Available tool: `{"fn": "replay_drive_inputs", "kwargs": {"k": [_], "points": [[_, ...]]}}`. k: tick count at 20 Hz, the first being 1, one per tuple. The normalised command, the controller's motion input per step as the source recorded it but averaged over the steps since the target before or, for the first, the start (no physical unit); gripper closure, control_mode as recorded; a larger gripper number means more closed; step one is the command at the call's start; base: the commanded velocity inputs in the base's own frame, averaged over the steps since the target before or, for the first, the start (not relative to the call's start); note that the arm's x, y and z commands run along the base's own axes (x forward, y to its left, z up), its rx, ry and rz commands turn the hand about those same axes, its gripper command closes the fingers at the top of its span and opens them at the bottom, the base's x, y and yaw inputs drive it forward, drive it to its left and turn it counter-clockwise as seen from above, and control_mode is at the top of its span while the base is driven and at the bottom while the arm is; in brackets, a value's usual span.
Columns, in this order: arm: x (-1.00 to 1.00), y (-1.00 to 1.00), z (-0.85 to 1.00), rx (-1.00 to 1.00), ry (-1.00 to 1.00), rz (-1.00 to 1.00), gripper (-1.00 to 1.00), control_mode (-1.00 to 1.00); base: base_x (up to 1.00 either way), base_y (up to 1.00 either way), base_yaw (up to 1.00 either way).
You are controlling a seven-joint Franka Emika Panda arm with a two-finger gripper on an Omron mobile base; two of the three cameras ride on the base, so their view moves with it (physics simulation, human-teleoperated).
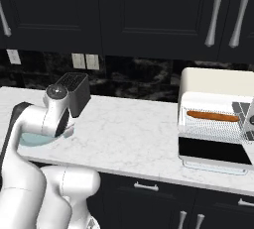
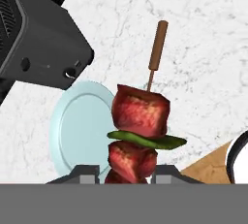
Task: Pick up the kebab skewer and baguette bread, and place them inside the toaster oven. Close the toaster oven door and start by setting the timer.
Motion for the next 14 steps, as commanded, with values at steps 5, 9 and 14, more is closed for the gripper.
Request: {"fn": "replay_drive_inputs", "kwargs": {"k": [5, 9, 14], "points": [[0.00, -1.00, 0.33, 0.00, -0.05, -0.19, 1.00, -1.00, 0.00, 0.00, 0.00], [0.00, -1.00, 0.36, 0.00, -0.01, -0.24, 1.00, -1.00, 0.00, 0.00, 0.00], [0.00, -0.99, 0.41, 0.00, 0.00, -0.21, 1.00, -1.00, 0.00, 0.00, 0.00]]}}
